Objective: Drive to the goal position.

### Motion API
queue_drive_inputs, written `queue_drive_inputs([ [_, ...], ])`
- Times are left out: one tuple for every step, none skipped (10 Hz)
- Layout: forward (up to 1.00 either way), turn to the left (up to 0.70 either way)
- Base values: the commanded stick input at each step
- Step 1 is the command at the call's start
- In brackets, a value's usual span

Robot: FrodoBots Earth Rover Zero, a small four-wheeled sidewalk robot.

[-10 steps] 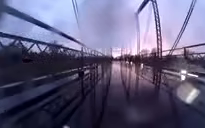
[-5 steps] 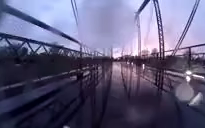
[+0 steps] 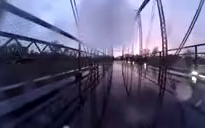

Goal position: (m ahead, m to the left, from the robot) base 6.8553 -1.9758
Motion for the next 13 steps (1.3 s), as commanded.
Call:
queue_drive_inputs([
  [0.7,0.0],
  [0.7,0.0],
  [0.7,0.0],
  [0.7,0.0],
  [0.7,0.0],
  [0.7,0.0],
  [0.7,0.0],
  [0.7,0.0],
  [0.7,0.0],
  [0.7,0.0],
  [0.7,0.0],
  [0.7,0.0],
  [0.7,0.0],
])
